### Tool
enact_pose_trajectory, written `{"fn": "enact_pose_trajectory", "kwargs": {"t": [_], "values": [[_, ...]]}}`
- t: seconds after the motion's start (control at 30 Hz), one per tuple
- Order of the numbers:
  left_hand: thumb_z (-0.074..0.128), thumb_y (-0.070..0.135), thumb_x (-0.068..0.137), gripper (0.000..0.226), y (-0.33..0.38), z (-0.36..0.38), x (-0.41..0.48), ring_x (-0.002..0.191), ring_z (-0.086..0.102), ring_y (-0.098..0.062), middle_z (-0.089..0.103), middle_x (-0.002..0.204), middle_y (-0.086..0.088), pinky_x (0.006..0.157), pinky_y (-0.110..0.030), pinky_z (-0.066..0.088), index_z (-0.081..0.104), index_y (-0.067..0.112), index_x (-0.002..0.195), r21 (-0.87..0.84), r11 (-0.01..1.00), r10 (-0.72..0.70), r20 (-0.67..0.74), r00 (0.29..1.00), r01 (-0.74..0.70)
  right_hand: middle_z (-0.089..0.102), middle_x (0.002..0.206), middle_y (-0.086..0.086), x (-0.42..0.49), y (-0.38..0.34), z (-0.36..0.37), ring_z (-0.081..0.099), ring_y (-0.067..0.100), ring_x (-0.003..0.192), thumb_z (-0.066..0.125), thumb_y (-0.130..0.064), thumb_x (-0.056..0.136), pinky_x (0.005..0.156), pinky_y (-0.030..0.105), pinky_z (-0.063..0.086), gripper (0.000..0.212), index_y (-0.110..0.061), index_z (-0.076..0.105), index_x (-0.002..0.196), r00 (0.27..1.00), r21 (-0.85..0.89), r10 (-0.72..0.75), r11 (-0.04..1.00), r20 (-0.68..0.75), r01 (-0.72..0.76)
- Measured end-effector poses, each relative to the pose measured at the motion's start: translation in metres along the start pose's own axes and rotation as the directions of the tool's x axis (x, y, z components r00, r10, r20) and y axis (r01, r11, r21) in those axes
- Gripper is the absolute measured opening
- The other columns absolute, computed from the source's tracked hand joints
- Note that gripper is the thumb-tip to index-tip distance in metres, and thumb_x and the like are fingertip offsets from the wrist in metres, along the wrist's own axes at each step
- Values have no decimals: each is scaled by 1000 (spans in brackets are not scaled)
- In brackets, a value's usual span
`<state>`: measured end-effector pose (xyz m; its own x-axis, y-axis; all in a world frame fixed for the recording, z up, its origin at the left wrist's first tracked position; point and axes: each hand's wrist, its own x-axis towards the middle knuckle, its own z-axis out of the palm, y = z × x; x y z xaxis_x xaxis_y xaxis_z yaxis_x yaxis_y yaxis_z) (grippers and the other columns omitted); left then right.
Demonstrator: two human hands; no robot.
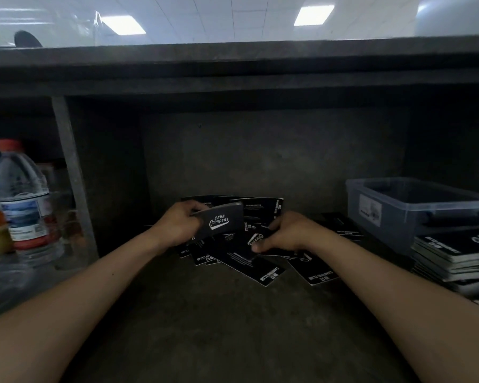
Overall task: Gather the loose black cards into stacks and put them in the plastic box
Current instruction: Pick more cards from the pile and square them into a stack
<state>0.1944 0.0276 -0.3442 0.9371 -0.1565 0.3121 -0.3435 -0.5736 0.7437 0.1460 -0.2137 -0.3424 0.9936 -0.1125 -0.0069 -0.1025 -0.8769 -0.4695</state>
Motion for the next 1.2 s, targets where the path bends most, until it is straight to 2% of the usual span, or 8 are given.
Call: {"fn": "enact_pose_trajectory", "kwargs": {"t": [0.13,0.3,0.4,0.57,0.7,0.8,1.03,1.2], "values": [[60,4,93,22,-1,1,0,84,67,-14,71,95,0,70,-25,55,68,19,106,-31,999,14,-3,1000,-14,62,133,4,0,1,-14,58,20,119,83,-11,74,96,26,48,63,-18,61,133,1000,97,0,995,-26,3],[57,0,93,27,-1,2,1,81,66,-12,72,99,-3,69,-25,53,69,18,108,-52,998,34,1,999,-34,63,129,2,-6,4,-7,59,25,118,75,-78,58,102,38,46,90,-22,60,126,982,-74,102,991,-160,-115],[56,-2,92,27,-2,3,1,80,67,-15,72,102,-8,68,-26,53,68,19,104,-31,999,17,56,998,-15,60,131,5,-5,-4,-2,56,28,121,80,-76,52,105,44,44,103,-16,54,132,985,-171,150,972,-90,-164],[54,-2,93,28,-1,2,1,98,69,-27,72,108,-12,87,-38,57,67,18,108,-33,999,-3,61,998,5,67,118,9,5,5,-14,64,26,108,76,-17,81,89,27,50,40,-11,66,119,943,46,138,990,-302,-130],[57,3,92,24,3,2,-2,94,70,-21,73,107,-10,85,-35,57,66,22,105,-56,998,-34,68,997,38,69,111,6,12,13,-26,65,26,106,62,-5,83,89,25,49,30,-19,68,109,815,520,168,835,-555,182],[72,21,84,23,8,-1,-5,94,69,-14,72,106,0,80,-30,57,67,27,106,-33,998,-41,105,994,45,72,87,1,12,8,-18,67,17,81,67,4,77,68,24,53,27,-23,67,81,884,688,81,662,-461,298],[71,15,90,28,10,3,-11,101,65,-12,68,109,1,66,-6,48,65,17,117,61,992,101,93,991,-107,70,95,0,12,7,5,66,17,85,96,-14,56,86,33,55,54,-25,65,99,916,314,-238,886,-321,341],[58,6,96,23,8,2,-8,99,69,-22,72,108,-7,87,-38,57,67,15,114,-23,1000,22,73,997,-21,72,97,-7,7,14,-9,67,10,96,96,-25,56,100,35,49,108,-19,39,147,963,118,-268,956,-20,268]]}}
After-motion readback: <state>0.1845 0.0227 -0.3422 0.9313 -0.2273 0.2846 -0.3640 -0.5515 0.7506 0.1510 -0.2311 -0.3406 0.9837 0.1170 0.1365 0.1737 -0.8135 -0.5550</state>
